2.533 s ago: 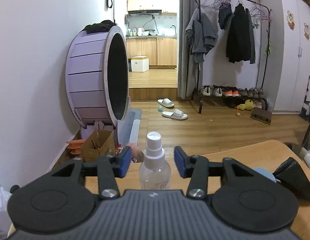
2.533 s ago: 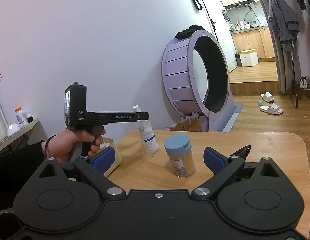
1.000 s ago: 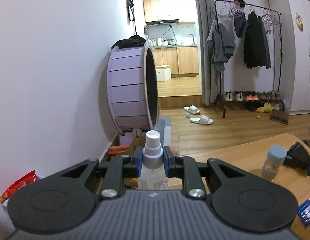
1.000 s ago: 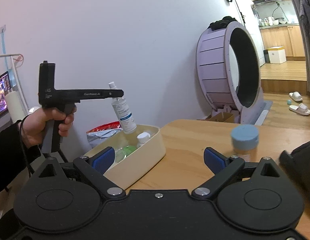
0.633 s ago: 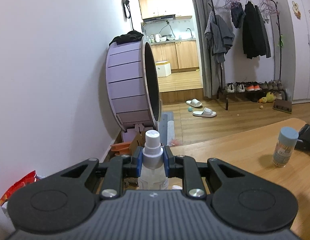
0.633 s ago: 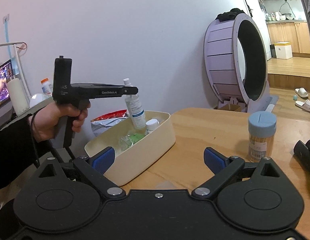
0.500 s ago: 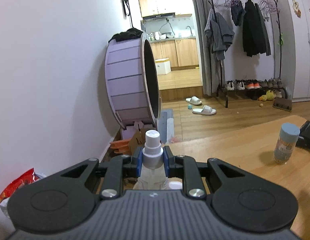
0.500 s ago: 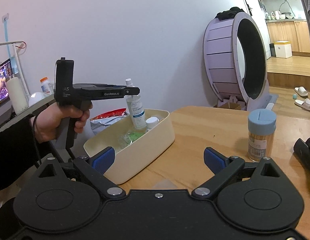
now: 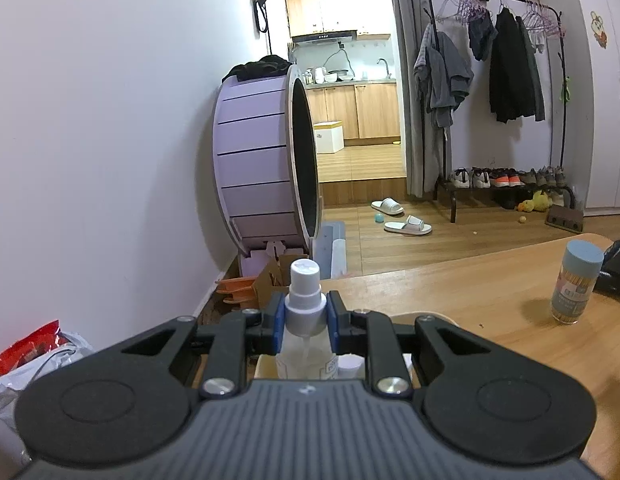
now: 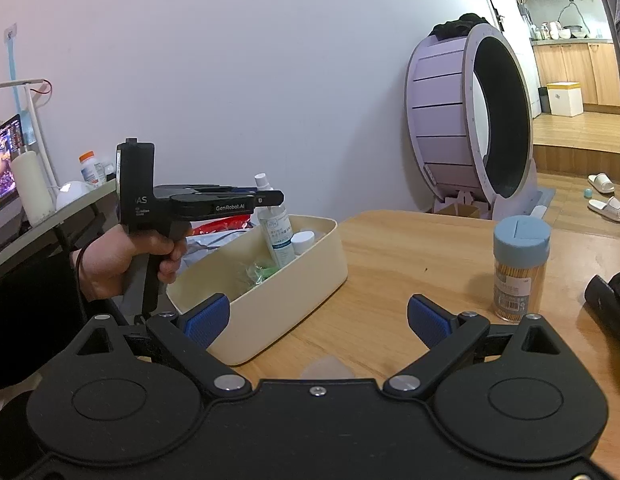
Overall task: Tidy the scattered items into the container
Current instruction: 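Withdraw the left gripper from the basket while the right gripper approaches the blue packet, then lower the right gripper onto the blue snack packet and close it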
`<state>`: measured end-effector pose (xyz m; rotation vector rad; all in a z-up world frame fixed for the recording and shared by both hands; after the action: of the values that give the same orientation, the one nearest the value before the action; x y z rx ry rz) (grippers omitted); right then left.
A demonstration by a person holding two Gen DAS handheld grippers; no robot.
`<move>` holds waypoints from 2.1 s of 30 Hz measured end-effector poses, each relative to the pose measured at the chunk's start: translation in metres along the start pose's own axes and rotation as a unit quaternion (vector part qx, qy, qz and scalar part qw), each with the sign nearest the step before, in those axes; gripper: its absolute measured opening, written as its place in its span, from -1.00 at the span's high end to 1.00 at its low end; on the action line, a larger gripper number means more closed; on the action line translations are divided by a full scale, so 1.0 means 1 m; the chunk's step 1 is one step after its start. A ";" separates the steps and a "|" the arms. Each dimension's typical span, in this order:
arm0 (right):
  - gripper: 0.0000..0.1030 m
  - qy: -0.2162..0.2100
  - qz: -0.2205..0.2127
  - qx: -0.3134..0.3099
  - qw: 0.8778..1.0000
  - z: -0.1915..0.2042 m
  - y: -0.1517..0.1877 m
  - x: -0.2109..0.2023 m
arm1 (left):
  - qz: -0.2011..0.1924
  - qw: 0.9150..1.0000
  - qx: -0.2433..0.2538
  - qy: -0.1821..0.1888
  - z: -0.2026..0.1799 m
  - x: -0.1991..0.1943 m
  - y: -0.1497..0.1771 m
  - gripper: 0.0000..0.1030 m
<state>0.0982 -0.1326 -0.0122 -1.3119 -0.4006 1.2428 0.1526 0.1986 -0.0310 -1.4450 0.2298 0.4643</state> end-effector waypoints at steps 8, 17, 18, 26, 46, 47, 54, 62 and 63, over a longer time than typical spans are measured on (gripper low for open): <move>-0.87 -0.002 -0.003 -0.002 1.000 0.001 -0.003 0.001 | 0.019 1.000 -0.015 -0.001 0.006 -0.007 -0.007 0.32; -0.89 0.012 0.002 -0.009 1.000 -0.009 -0.004 -0.008 | 0.019 0.998 -0.047 0.039 -0.006 -0.046 -0.013 -0.02; -0.91 0.018 0.004 -0.009 1.000 -0.012 -0.005 -0.010 | 0.018 0.998 -0.047 0.044 -0.011 -0.053 -0.012 -0.10; -0.94 0.052 0.013 -0.007 0.999 -0.034 -0.004 -0.026 | 0.042 0.992 -0.040 0.114 -0.062 -0.089 0.013 -0.15; -1.00 0.129 0.123 -0.021 0.984 -0.053 0.041 -0.043 | 0.086 0.973 -0.025 0.213 -0.160 -0.105 0.066 -0.17; -0.99 0.131 0.134 -0.029 0.982 -0.054 0.047 -0.043 | 0.089 0.970 -0.020 0.224 -0.164 -0.102 0.067 -0.17; -0.94 0.130 0.168 -0.068 0.975 -0.069 0.066 -0.040 | 0.102 0.960 -0.007 0.261 -0.186 -0.088 0.074 -0.17; -0.82 0.114 0.193 -0.097 0.970 -0.074 0.077 -0.021 | 0.100 0.955 -0.016 0.279 -0.194 -0.086 0.078 -0.17; -0.82 0.114 0.195 -0.105 0.968 -0.073 0.078 -0.020 | 0.100 0.955 -0.019 0.278 -0.194 -0.086 0.079 -0.17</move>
<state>0.1149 -0.2022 -0.0940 -1.7572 -0.1105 1.3775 0.0660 -0.0017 -0.0897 -1.5738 0.8289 0.2127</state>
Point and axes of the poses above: each gripper's, at about its wrist camera, not at the fingertips, and x roughly the way its jaws point, z to its left, y to its underside, the point moved 8 cm from there along x, roughly the way its jaws point, and after that the axes turned 1 degree about z, right-handed, at the moved point
